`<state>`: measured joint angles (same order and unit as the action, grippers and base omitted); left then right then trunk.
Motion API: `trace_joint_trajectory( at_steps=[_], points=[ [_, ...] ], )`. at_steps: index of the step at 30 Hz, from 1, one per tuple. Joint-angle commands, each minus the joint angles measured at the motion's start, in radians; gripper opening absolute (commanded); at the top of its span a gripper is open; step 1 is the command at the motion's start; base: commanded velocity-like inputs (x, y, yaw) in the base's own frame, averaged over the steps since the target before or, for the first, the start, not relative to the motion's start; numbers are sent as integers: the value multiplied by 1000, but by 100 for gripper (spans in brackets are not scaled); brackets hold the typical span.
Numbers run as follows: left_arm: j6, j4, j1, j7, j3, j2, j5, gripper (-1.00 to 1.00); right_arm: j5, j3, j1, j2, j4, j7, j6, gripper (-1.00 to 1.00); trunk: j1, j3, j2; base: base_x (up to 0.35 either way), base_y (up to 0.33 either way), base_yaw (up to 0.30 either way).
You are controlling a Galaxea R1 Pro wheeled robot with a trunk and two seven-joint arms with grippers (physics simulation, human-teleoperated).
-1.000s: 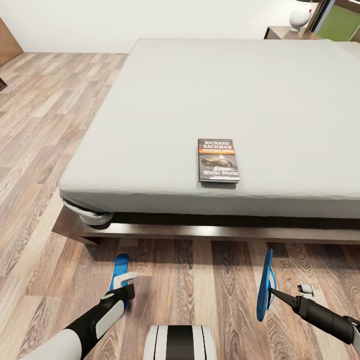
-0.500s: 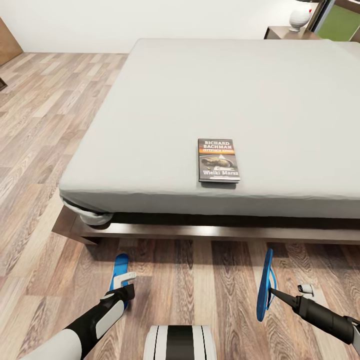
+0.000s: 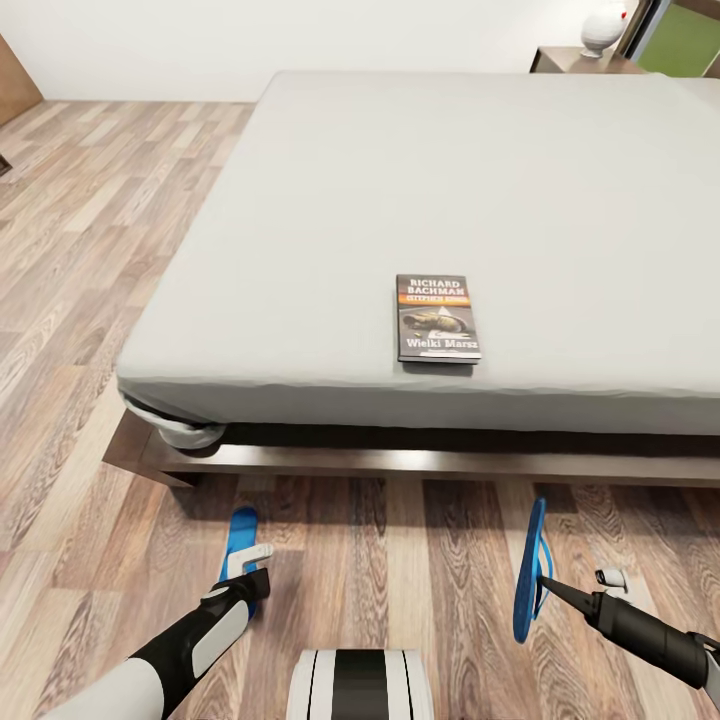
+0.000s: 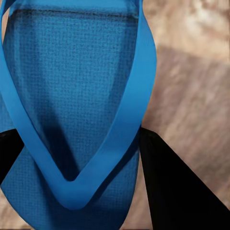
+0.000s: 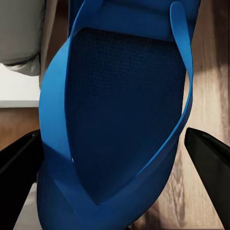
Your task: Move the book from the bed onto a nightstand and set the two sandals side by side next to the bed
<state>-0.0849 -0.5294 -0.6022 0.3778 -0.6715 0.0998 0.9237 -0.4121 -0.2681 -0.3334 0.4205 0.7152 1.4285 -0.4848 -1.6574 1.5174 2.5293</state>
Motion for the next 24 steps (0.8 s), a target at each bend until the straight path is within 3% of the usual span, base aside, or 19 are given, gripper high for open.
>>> trace_joint_trajectory(
  at_steps=[1, 12, 18, 24],
  points=[
    [-3, -3, -1, 9, -8, 1, 3, -100, -3, 0, 0, 0, 0, 3, -11, -100, 0, 5, 1, 0, 0, 0],
    [-3, -3, -1, 9, -8, 1, 2, -100, -3, 0, 0, 0, 0, 3, -11, -100, -5, 47, 3, 0, 0, 0],
    [-3, -3, -1, 9, -8, 1, 2, -100, -3, 0, 0, 0, 0, 3, -11, -100, -5, 47, 3, 0, 0, 0],
    [-3, -3, -1, 9, -8, 1, 3, -100, -3, 0, 0, 0, 0, 3, -11, -100, -7, 63, 4, 0, 0, 0]
  ],
)
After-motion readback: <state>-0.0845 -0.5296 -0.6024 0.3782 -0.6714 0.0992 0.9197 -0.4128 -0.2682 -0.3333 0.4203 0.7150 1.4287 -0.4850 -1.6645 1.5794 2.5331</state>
